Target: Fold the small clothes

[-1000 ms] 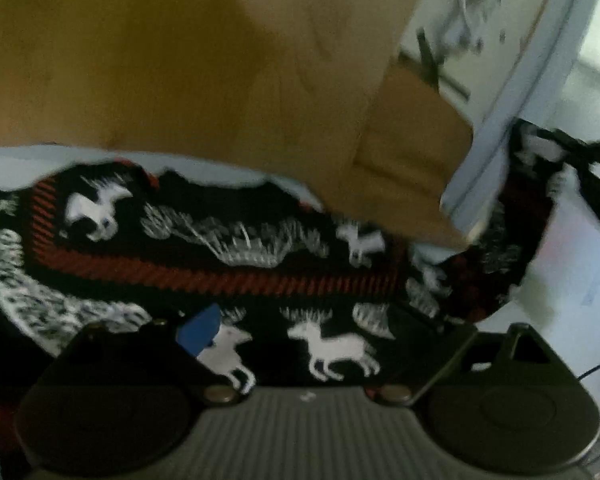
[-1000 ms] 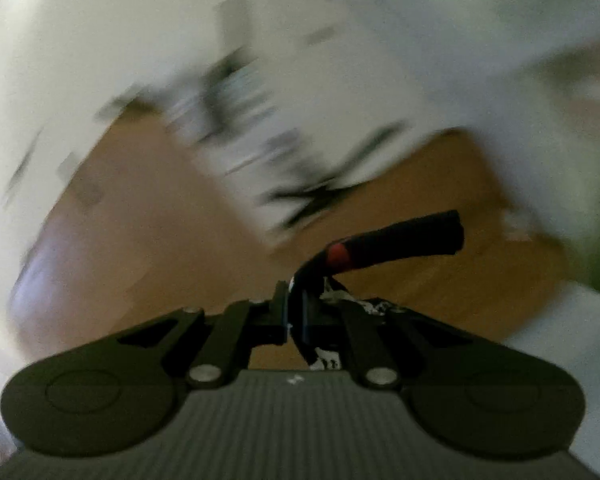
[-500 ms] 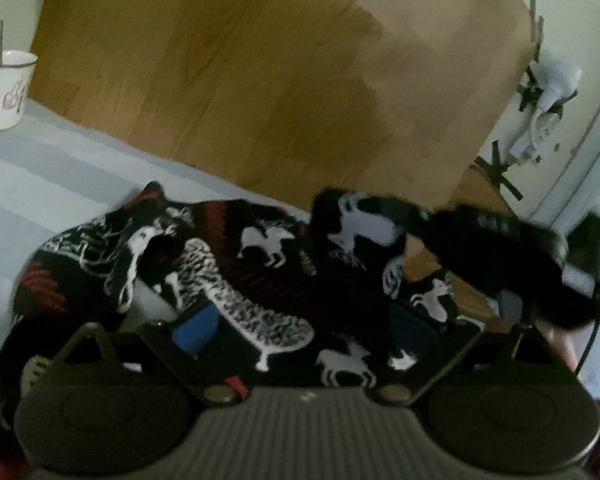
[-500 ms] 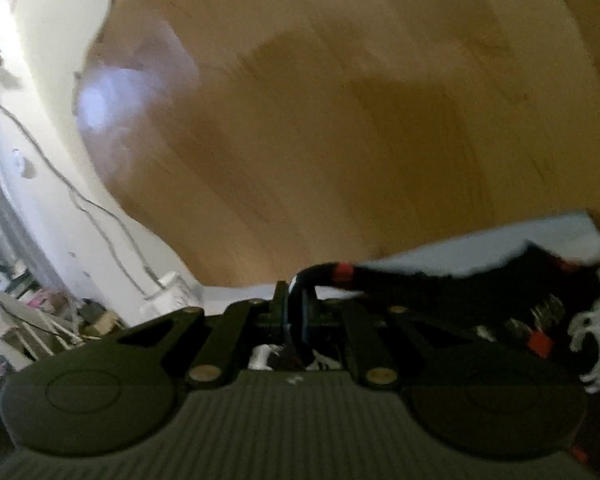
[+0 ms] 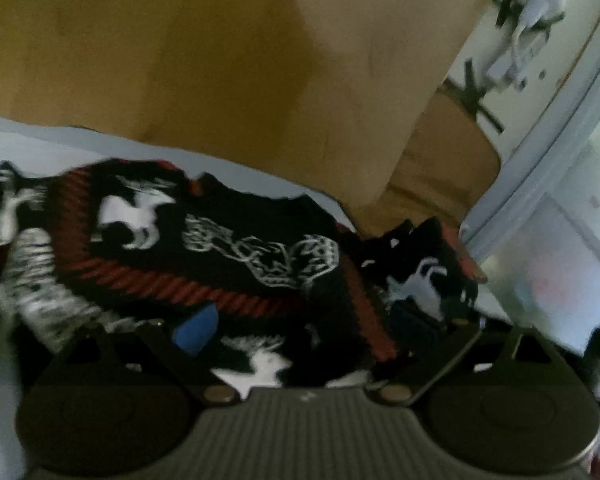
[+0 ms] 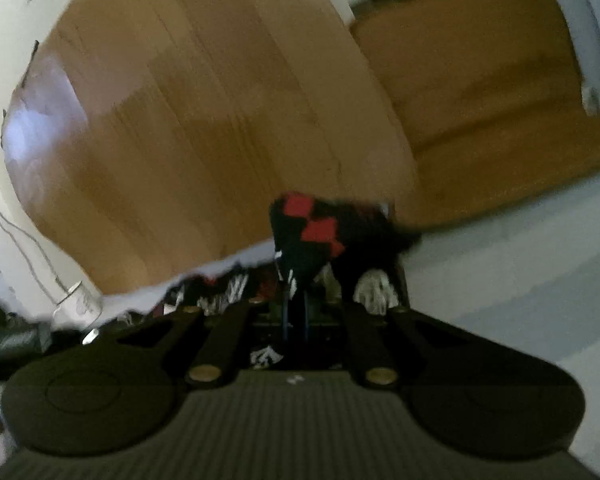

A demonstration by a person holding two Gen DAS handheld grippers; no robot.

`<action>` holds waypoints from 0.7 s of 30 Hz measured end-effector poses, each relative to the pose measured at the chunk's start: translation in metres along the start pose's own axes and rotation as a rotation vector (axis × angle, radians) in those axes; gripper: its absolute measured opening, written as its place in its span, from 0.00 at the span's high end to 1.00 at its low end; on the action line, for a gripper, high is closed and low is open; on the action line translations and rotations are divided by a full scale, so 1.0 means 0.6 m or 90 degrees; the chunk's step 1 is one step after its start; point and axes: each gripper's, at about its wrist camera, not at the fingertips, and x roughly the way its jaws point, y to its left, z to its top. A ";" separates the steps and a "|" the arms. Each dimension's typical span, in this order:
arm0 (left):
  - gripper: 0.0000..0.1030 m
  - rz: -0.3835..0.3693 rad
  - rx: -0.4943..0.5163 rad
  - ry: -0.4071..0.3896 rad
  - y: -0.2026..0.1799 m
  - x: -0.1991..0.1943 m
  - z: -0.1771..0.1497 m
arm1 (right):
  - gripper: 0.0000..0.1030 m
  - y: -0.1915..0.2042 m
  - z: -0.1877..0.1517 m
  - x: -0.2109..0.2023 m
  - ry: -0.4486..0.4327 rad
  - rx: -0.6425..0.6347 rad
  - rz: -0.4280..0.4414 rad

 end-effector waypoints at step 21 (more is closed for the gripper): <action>0.84 0.031 0.008 0.030 -0.012 0.075 0.017 | 0.93 -0.004 0.063 -0.040 -0.122 0.104 -0.005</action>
